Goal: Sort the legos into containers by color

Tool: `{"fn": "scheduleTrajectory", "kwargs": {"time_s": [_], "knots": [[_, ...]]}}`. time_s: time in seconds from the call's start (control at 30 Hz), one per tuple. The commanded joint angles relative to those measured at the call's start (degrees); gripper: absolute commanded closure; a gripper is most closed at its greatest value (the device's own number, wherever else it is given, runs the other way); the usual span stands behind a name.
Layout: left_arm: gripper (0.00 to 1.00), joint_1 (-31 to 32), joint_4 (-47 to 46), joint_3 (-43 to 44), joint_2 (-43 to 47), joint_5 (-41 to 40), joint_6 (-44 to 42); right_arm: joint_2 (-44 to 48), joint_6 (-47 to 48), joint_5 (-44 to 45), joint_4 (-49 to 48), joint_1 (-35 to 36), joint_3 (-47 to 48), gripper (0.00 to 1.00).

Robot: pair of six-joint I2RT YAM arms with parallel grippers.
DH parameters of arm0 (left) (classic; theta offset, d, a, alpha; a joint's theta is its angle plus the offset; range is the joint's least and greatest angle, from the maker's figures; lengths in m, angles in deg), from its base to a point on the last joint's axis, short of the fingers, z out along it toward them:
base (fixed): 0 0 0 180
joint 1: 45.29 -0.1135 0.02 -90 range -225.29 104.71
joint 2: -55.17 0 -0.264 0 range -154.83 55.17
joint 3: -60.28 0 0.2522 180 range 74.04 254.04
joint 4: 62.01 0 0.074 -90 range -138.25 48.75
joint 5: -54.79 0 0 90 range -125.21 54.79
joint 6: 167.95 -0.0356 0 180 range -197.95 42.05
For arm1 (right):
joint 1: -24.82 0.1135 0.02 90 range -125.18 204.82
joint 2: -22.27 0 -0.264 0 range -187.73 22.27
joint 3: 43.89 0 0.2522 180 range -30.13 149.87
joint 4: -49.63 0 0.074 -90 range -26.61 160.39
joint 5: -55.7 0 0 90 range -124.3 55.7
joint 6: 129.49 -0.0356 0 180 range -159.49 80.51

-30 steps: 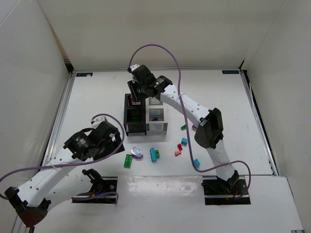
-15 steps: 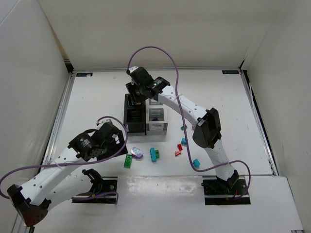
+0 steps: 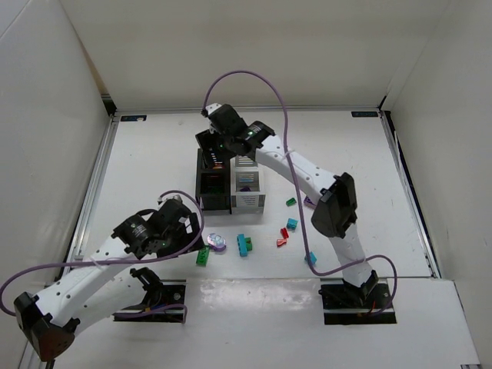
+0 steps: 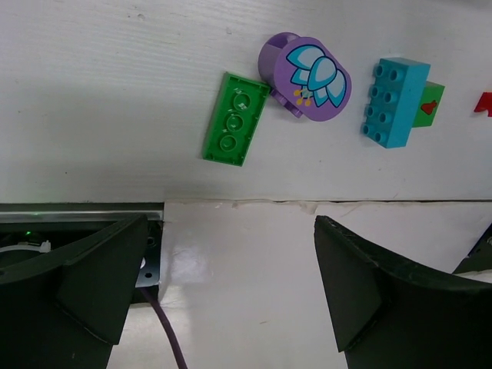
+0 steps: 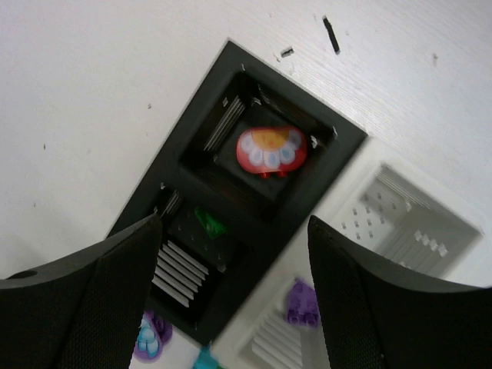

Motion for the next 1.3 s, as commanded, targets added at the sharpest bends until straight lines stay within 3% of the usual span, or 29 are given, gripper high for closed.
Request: {"fn": "scheduleTrajectory", "kwargs": {"time_s": [0.0, 0.07, 0.2, 0.57, 0.83, 1.13, 1.27], "knots": [[0.01, -0.2, -3.2, -1.4, -1.0, 1.7, -2.2, 12.6, 0.8, 0.7, -2.6, -0.1, -5.8, 0.21], [0.01, -0.1, -5.2, -2.2, -2.6, 1.7, -3.2, 19.7, 0.1, 0.9, -5.5, -0.6, -9.3, 0.2], [0.02, 0.7, -9.7, -3.9, -5.4, 1.6, -4.0, 30.2, -1.4, 1.6, -9.0, -1.5, -25.4, 0.2], [0.07, 3.2, -20.5, -8.1, -9.3, 1.2, -5.8, 59.5, -8.2, 6.2, -9.1, -4.9, -55.3, 0.2], [0.08, 6.0, -21.5, -6.3, -18.7, -1.8, -5.4, 68.2, -9.7, 4.0, -5.4, -10.0, -61.5, 0.2], [0.09, 8.3, -20.7, -2.5, -19.9, -3.8, -5.5, 70.3, -8.8, 3.3, -4.2, -11.0, -62.6, 0.2], [0.08, 13.5, -18.0, 2.5, -21.5, -5.6, -6.7, 71.0, -8.6, 2.4, -2.5, -11.0, -63.9, 0.2]]}}
